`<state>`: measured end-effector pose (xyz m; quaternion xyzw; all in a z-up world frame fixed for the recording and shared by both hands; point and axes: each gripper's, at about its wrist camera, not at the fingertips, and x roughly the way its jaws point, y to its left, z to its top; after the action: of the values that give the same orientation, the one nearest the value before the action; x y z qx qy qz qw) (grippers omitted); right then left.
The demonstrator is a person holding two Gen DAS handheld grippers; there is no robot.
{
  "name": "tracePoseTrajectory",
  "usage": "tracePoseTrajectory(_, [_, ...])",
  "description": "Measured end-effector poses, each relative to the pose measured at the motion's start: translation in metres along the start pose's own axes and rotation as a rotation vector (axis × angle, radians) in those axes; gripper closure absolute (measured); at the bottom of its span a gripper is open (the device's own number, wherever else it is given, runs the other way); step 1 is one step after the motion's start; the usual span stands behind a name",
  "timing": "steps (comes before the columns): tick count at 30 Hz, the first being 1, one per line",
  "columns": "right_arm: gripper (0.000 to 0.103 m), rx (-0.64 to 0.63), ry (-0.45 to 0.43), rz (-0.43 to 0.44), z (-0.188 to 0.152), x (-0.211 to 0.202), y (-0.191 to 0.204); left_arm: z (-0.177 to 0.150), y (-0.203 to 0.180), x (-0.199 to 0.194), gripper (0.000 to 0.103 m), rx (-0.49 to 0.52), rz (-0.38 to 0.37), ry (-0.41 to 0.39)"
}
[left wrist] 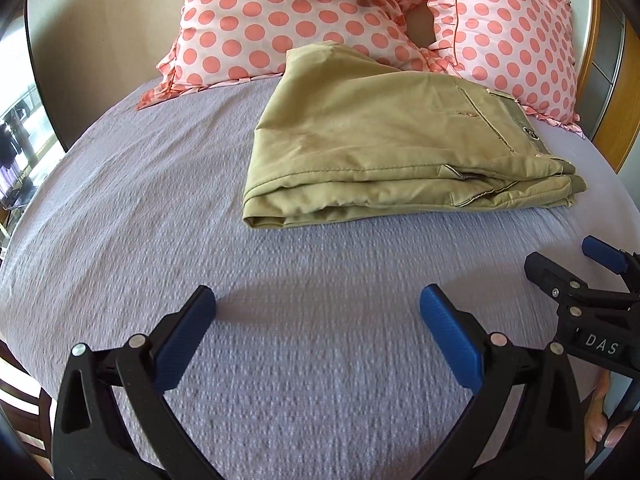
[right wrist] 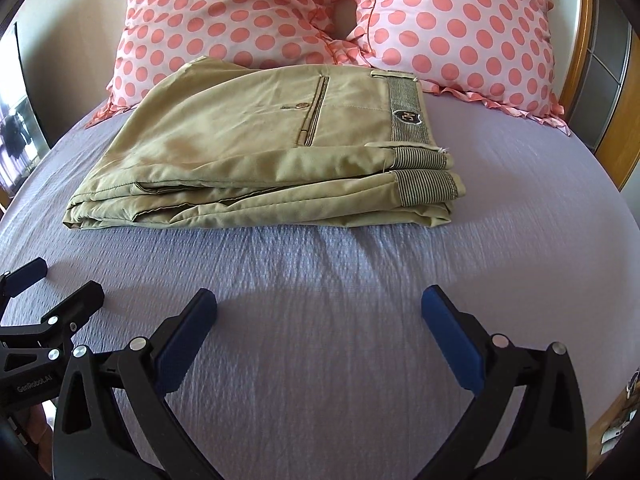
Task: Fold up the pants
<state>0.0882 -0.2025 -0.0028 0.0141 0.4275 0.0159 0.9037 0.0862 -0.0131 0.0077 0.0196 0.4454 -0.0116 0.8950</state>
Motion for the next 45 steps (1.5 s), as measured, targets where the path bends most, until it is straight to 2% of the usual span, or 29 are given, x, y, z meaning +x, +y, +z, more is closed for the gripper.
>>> tracePoseTrajectory(45, [0.001,0.004,-0.011,-0.002,0.0013,-0.0008,-0.0003,0.0021,0.0026,0.0026,0.002,0.005,-0.003,0.021])
